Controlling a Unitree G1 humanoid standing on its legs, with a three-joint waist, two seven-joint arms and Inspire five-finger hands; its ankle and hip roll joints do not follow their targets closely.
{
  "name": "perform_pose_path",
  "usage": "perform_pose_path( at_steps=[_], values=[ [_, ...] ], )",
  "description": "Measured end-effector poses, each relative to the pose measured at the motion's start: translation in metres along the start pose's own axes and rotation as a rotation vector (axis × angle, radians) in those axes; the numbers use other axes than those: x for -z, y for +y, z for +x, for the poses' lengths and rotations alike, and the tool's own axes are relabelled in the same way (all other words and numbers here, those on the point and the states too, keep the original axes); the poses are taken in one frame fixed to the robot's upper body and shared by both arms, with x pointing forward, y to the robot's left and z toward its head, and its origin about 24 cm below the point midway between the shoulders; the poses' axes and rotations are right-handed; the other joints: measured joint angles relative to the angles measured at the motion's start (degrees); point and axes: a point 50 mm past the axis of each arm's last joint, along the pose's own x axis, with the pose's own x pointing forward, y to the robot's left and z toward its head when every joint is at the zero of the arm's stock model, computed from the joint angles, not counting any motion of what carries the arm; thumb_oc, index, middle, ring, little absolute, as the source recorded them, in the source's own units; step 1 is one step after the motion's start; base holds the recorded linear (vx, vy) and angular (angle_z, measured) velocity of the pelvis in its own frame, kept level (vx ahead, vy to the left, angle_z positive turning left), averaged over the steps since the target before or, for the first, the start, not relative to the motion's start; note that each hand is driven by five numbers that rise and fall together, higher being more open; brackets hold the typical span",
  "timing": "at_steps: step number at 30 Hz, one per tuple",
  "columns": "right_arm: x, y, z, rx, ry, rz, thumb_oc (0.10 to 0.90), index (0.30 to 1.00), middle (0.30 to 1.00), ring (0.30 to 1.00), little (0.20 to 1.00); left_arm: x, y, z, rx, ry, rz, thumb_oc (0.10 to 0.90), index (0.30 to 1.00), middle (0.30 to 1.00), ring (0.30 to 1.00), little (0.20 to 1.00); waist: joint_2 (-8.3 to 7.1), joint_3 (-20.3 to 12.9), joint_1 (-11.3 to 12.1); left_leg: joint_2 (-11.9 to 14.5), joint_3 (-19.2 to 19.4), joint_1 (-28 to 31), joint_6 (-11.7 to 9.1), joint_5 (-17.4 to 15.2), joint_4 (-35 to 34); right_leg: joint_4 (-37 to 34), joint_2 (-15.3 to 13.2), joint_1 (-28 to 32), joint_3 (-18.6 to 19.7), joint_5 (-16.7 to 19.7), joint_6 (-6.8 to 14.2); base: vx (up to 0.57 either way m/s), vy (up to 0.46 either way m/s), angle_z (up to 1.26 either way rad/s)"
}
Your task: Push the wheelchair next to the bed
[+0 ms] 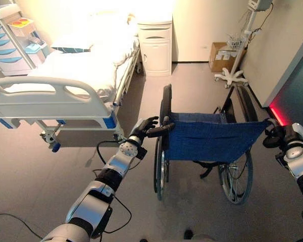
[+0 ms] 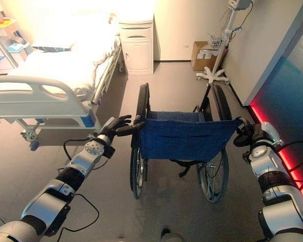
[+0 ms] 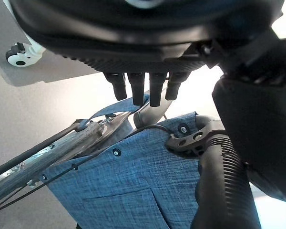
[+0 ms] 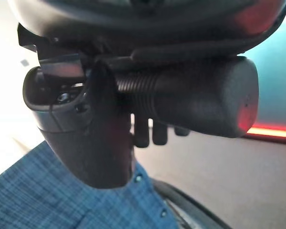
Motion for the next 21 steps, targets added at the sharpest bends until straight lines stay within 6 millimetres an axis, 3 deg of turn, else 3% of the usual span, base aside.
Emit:
perform_pose_path(
  at_steps=[9, 11, 12, 14, 15, 17, 19, 21],
  values=[
    [-0.001, 0.005, 0.000, -0.015, -0.004, -0.013, 0.400, 0.300, 0.300, 0.300, 0.300, 0.006, 0.000, -0.002, -0.008, 0.016, -0.011, 0.400, 0.300, 0.300, 0.300, 0.300, 0.32, -0.5, 1.5, 3.0, 0.0, -2.0, -0.6, -1.4, 2.0, 8.4, 2.5, -4.2, -0.2, -3.8, -3.2, 0.10, -0.107, 0.04],
    [0.000, 0.010, -0.001, -0.029, -0.002, -0.014, 0.400, 0.300, 0.300, 0.300, 0.300, 0.009, 0.002, -0.003, -0.011, 0.024, -0.009, 0.400, 0.300, 0.300, 0.300, 0.300, -0.39, -0.9, 1.5, 4.1, 0.9, -2.2, -0.4, -2.6, 1.8, 10.6, 2.8, -5.2, -0.2, -5.3, -4.5, 0.16, -0.118, 0.23],
    [0.000, 0.016, -0.002, -0.043, -0.001, -0.009, 0.400, 0.300, 0.300, 0.300, 0.300, 0.011, 0.005, -0.003, -0.018, 0.029, -0.007, 0.400, 0.300, 0.300, 0.300, 0.300, -2.53, -1.7, 1.5, 4.1, 2.3, -2.5, 0.1, -4.7, 4.3, 10.8, 1.9, -5.8, -1.0, -5.9, -5.2, 0.12, -0.080, 0.26],
    [0.000, 0.022, -0.002, -0.058, 0.003, -0.003, 0.400, 0.300, 0.300, 0.300, 0.300, 0.017, 0.005, -0.005, -0.020, 0.046, -0.006, 0.400, 0.300, 0.300, 0.300, 0.300, -4.67, -1.6, 1.9, 2.7, 4.8, -6.1, 0.1, -4.6, 18.6, 10.5, 0.1, -5.0, -1.9, -6.0, -5.5, 0.17, -0.061, 0.16],
    [0.001, 0.022, -0.002, -0.059, 0.003, -0.010, 0.400, 0.300, 0.300, 0.300, 0.300, 0.021, 0.004, -0.006, -0.012, 0.054, -0.008, 0.400, 0.300, 0.300, 0.300, 0.300, -4.90, -1.4, 2.2, 2.1, 4.9, -6.0, -0.7, -3.1, 21.0, 10.4, 0.1, -4.1, -2.3, -6.3, -5.7, 0.20, -0.005, 0.05],
    [0.005, 0.024, -0.003, -0.064, 0.013, -0.016, 0.400, 0.300, 0.300, 0.300, 0.300, 0.022, 0.001, -0.007, 0.003, 0.059, -0.004, 0.400, 0.300, 0.300, 0.300, 0.300, -5.37, -1.1, 2.3, 1.1, 4.9, -7.9, -1.1, -3.2, 22.4, 9.5, -0.1, -2.9, -2.9, -6.5, -6.0, 0.15, 0.076, 0.13],
    [0.007, 0.025, -0.004, -0.067, 0.019, -0.015, 0.400, 0.300, 0.300, 0.300, 0.300, 0.021, 0.000, -0.007, 0.005, 0.051, -0.006, 0.400, 0.300, 0.300, 0.300, 0.300, -6.32, -0.6, 3.6, -0.2, 6.5, -10.3, -1.0, -2.7, 19.8, 7.6, -1.4, -1.3, -4.8, -6.2, -5.7, 0.20, 0.119, -0.21],
    [0.008, 0.026, -0.004, -0.068, 0.021, -0.019, 0.400, 0.300, 0.300, 0.300, 0.300, 0.022, -0.001, -0.009, 0.017, 0.046, -0.007, 0.400, 0.300, 0.300, 0.300, 0.300, -4.98, 0.4, 5.8, -0.3, 7.0, -11.4, -3.0, -1.4, 12.9, 5.8, -1.2, 1.0, -8.0, -5.6, -5.1, 0.25, 0.139, -0.60]
  ],
)
